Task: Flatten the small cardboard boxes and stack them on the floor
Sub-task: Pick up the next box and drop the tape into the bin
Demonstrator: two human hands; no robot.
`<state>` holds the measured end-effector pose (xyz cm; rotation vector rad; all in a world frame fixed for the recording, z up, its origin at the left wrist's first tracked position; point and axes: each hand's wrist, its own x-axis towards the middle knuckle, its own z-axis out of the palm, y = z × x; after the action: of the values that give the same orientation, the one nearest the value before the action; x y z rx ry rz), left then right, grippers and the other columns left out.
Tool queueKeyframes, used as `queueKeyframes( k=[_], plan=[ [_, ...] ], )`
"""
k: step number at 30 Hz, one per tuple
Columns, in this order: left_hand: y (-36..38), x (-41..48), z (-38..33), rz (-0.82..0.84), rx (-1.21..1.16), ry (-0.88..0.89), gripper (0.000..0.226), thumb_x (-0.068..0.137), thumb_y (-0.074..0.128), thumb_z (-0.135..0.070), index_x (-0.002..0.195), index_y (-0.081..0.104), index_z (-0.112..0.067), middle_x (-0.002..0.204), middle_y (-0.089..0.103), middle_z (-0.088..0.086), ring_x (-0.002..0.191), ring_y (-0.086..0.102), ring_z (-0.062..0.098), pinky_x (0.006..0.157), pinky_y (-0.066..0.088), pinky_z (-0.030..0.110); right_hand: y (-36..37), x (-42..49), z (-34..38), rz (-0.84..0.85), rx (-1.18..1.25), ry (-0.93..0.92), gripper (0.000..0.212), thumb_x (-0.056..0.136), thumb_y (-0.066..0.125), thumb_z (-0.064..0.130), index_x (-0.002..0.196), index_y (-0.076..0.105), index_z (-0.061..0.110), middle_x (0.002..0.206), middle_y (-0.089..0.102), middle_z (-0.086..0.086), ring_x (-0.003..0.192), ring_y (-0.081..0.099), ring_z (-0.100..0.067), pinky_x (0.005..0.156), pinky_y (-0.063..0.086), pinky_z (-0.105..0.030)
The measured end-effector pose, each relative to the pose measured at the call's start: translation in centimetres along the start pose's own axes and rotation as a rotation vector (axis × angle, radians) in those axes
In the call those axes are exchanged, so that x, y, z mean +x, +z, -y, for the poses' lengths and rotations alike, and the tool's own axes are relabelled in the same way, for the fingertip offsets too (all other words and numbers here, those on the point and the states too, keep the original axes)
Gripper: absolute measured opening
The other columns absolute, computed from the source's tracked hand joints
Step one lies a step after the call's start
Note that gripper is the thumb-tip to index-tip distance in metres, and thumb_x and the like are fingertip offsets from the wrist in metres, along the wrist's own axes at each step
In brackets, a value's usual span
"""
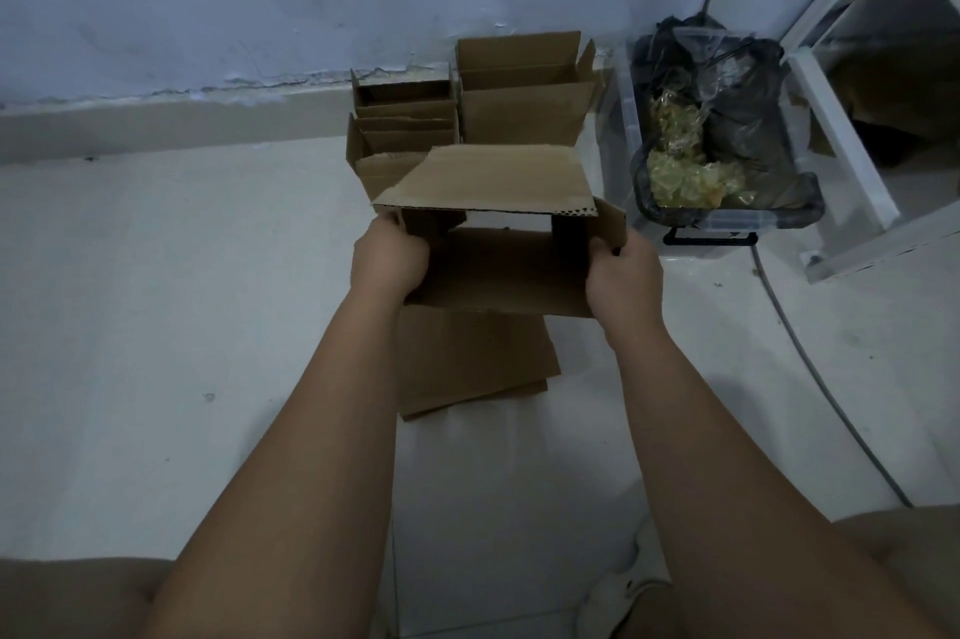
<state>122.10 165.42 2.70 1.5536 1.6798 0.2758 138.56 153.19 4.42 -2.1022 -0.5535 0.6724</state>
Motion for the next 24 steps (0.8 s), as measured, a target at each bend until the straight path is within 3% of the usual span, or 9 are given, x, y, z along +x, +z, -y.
queueKeyframes(
  k=[2,5,8,11,14,18,21,24],
  plan=[
    [-0.1,-0.2,0.1,0.043,-0.329,-0.055,0.017,0.092,0.042,-0.011,0.101,0.055,-0.017,0.103,0.06,0.011,0.074,0.054,0.017,0.057,0.044,0.028,-0.3,0.2,-0.2,0.02,-0.066,-0.107,0.035,0.099,0.042,0.014,0.129,0.058,0.021,0.12,0.063,-0.006,0.11,0.056,-0.025,0.08,0.037,-0.024],
    [-0.5,-0.3,0.6,0.152,-0.924,-0.247,0.024,0.093,0.048,-0.015,0.113,0.059,-0.016,0.108,0.066,0.006,0.093,0.063,0.02,0.071,0.054,0.036,-0.4,0.0,-0.6,0.127,-0.208,-0.319,0.045,0.099,0.041,0.008,0.136,0.052,0.031,0.14,0.053,0.003,0.126,0.048,-0.016,0.091,0.036,-0.016],
    [-0.6,-0.1,1.3,0.212,-1.375,-0.337,0.025,0.094,0.05,-0.013,0.116,0.062,-0.011,0.101,0.07,0.007,0.096,0.065,0.023,0.08,0.055,0.039,0.0,-0.3,-1.2,0.156,-0.304,-0.441,0.048,0.098,0.041,0.004,0.136,0.051,0.031,0.146,0.045,0.0,0.132,0.043,-0.021,0.104,0.035,-0.028],
    [-0.1,-0.2,1.7,0.247,-1.501,-0.321,0.027,0.098,0.043,-0.016,0.117,0.061,-0.012,0.108,0.07,0.01,0.1,0.065,0.029,0.082,0.055,0.045,0.3,-0.4,-1.5,0.202,-0.556,-0.467,0.057,0.092,0.042,0.0,0.137,0.049,0.035,0.152,0.037,-0.001,0.134,0.036,-0.027,0.107,0.033,-0.038],
    [0.4,-0.3,2.3,0.209,-1.516,-0.319,0.028,0.098,0.04,-0.013,0.114,0.063,-0.013,0.103,0.071,0.01,0.099,0.065,0.031,0.074,0.056,0.048,0.5,-0.5,-1.7,0.355,-0.616,-0.364,0.062,0.092,0.042,0.004,0.137,0.045,0.045,0.159,0.018,-0.001,0.143,0.016,-0.027,0.116,0.019,-0.041],
    [1.0,-0.3,3.6,0.14,-1.513,-0.354,0.025,0.093,0.046,-0.007,0.11,0.065,-0.009,0.112,0.068,0.012,0.113,0.059,0.034,0.096,0.046,0.053,0.4,-0.7,-2.2,0.513,-0.395,-0.162,0.056,0.085,0.062,0.045,0.134,0.039,0.058,0.16,0.001,0.006,0.146,-0.001,-0.023,0.118,0.014,-0.047],
    [1.4,-0.3,4.6,0.169,-1.581,-0.37,0.029,0.093,0.047,-0.009,0.117,0.063,-0.009,0.125,0.062,0.012,0.12,0.055,0.033,0.103,0.041,0.051,0.5,-0.7,-2.2,0.516,-0.093,0.032,0.056,0.069,0.067,0.065,0.122,0.055,0.052,0.159,0.0,0.01,0.145,0.012,-0.024,0.112,0.032,-0.051],
    [1.7,-0.6,5.0,0.258,-1.642,-0.352,0.027,0.095,0.046,-0.012,0.115,0.063,-0.011,0.13,0.059,0.009,0.124,0.052,0.03,0.107,0.038,0.048,0.5,-0.1,-2.1,0.198,0.038,0.112,0.039,0.081,0.069,0.047,0.116,0.056,0.039,0.148,0.029,0.001,0.133,0.037,-0.024,0.101,0.045,-0.045]
  ],
)
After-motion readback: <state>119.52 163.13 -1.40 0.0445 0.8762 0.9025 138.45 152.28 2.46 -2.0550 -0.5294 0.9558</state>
